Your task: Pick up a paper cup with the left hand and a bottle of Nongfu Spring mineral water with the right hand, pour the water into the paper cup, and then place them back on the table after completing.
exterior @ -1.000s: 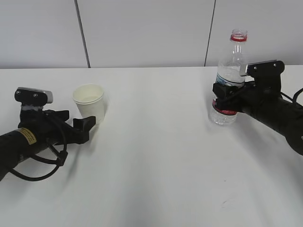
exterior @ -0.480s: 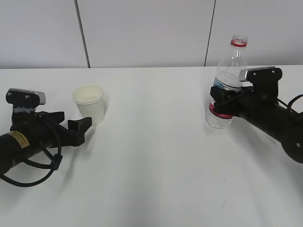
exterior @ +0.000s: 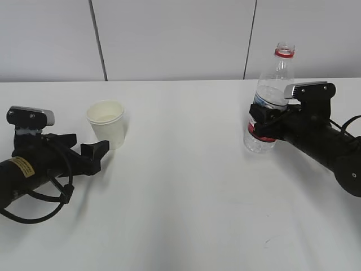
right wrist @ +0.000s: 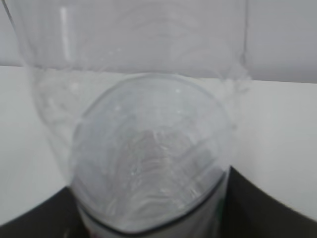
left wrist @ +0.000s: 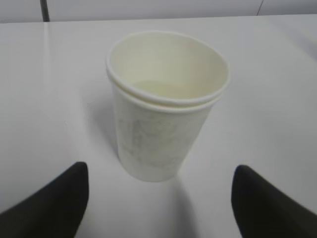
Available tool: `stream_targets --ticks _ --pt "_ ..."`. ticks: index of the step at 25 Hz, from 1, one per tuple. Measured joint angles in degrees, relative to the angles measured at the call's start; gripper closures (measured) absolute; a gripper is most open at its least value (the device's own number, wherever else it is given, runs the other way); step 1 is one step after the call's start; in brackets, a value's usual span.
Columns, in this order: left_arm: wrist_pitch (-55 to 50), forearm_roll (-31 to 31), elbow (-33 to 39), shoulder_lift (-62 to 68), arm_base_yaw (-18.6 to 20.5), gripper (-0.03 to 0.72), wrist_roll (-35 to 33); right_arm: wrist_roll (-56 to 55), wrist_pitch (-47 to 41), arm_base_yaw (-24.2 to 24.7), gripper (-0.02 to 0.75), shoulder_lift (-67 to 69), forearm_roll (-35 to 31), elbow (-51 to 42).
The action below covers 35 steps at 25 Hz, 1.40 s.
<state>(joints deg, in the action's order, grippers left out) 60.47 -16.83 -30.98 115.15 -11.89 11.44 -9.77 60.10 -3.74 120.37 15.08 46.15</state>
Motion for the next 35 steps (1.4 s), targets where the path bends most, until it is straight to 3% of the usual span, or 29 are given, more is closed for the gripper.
stream_targets --ticks 5,10,13,35 --pt "1.20 0.00 0.00 0.00 0.00 0.144 0.00 0.00 1.60 0.00 0.343 0.00 0.11 -1.13" --pt "1.38 0.00 0.00 0.00 0.00 0.145 0.00 0.00 2.24 0.00 0.181 0.00 0.23 -1.51" --pt "1.39 0.00 0.00 0.00 0.00 0.145 0.00 0.00 2.47 0.00 0.134 0.00 0.34 -1.51" --pt "1.44 0.00 0.00 0.00 0.00 0.145 0.00 0.91 3.82 0.00 0.148 -3.59 -0.28 -8.73"
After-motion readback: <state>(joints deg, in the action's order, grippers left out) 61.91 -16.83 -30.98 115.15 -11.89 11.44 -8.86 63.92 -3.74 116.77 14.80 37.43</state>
